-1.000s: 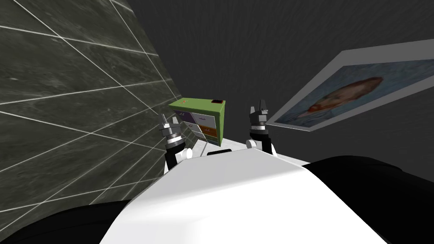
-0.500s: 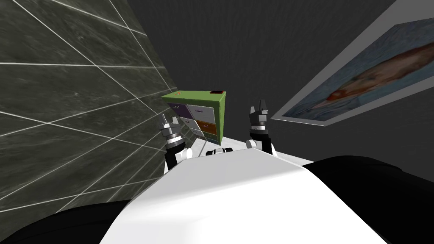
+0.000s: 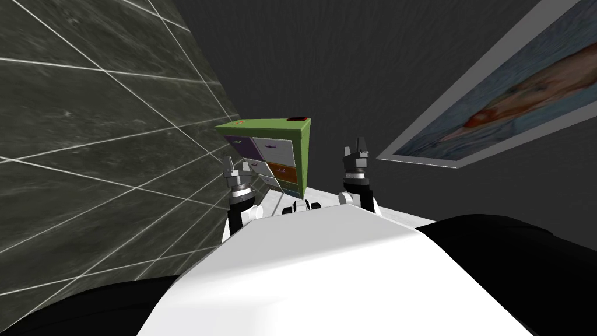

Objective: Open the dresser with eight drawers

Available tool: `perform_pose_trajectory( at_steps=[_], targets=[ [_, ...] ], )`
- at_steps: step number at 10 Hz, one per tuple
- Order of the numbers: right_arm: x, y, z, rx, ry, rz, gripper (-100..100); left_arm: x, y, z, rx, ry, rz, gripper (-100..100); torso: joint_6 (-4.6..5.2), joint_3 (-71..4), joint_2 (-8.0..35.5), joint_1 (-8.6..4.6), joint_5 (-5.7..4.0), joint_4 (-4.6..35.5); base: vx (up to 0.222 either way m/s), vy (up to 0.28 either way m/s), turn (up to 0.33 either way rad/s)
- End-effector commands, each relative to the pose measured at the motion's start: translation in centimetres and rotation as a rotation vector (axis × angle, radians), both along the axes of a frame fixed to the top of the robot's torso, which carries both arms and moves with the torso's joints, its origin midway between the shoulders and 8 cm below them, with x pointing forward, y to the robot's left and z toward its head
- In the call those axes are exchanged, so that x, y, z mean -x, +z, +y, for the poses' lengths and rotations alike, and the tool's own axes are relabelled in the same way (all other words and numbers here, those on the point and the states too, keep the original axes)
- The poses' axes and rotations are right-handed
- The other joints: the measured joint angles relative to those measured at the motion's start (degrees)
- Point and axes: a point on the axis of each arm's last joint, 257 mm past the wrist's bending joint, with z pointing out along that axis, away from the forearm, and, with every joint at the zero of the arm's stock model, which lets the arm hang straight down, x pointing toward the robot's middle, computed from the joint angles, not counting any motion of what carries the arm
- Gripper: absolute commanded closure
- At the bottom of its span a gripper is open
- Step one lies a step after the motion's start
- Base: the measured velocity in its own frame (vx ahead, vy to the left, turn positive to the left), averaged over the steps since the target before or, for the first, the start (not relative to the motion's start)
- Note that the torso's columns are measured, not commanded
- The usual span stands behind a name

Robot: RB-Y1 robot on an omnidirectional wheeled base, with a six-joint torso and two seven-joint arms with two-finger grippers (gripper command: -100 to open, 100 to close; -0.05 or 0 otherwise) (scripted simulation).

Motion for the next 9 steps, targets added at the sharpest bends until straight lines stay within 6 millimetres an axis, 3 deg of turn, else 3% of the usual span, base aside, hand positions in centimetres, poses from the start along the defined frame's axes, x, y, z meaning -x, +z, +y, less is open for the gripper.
perform_pose_trajectory(
  at_steps=[1, 9],
  targets=[
    [0.0, 0.0, 0.0, 0.0, 0.0, 0.0, 0, -1.0, -1.7, -0.7, -0.058, -0.029, 0.039, -100, 0.0, -0.01, 0.01, 0.0, 0.0, 0.01, 0.003, 0.003, -0.036],
    [0.0, 0.0, 0.0, 0.0, 0.0, 0.0, 0, -4.0, -8.3, -1.9, -0.116, -0.057, 0.165, -100, 0.0, -0.01, 0.02, -0.01, 0.0, 0.02, 0.004, 0.004, -0.049]
  ],
)
